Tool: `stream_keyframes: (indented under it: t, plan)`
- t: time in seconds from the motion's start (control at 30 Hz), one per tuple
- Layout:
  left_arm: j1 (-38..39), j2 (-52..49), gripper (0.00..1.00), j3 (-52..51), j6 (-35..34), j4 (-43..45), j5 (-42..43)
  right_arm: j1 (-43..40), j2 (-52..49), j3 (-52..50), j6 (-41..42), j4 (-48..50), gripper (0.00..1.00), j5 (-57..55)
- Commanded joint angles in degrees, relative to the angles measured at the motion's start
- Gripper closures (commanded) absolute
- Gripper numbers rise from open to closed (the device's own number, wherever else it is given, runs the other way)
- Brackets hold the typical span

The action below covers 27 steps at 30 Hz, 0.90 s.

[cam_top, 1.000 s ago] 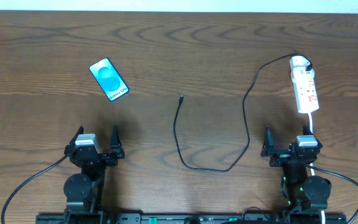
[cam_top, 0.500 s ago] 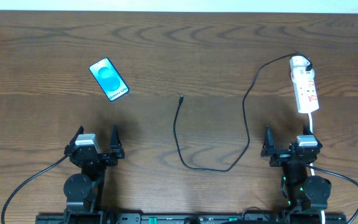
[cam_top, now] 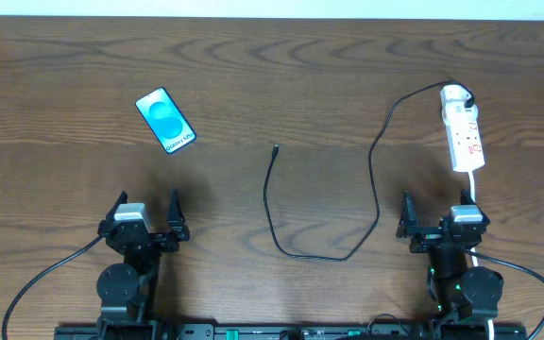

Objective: Plug charger to phone and switch on socket

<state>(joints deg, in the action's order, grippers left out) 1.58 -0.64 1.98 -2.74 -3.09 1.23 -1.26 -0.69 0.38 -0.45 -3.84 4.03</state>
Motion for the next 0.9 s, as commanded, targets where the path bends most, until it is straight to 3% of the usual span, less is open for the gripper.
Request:
stream_keyframes:
  t: [0.0,0.43,0.87]
  plan:
    - [-0.26,-0.37,0.08,-1.75,-0.31,-0.48,0.5,0.87,0.35,-0.07,0.61,-0.26,0.01,-0.26]
    - [-0.28,-4.39,0.08,4.13,-0.31,6.64,4.81,0.87,0.35,-0.07,0.61,-0.26,0.01,-0.26]
    - [-0.28,-29.29,0.08,23.91,-0.33,5.9,13.31,0.87,0.35,-0.07,0.61,-0.24,0.01,-0.26]
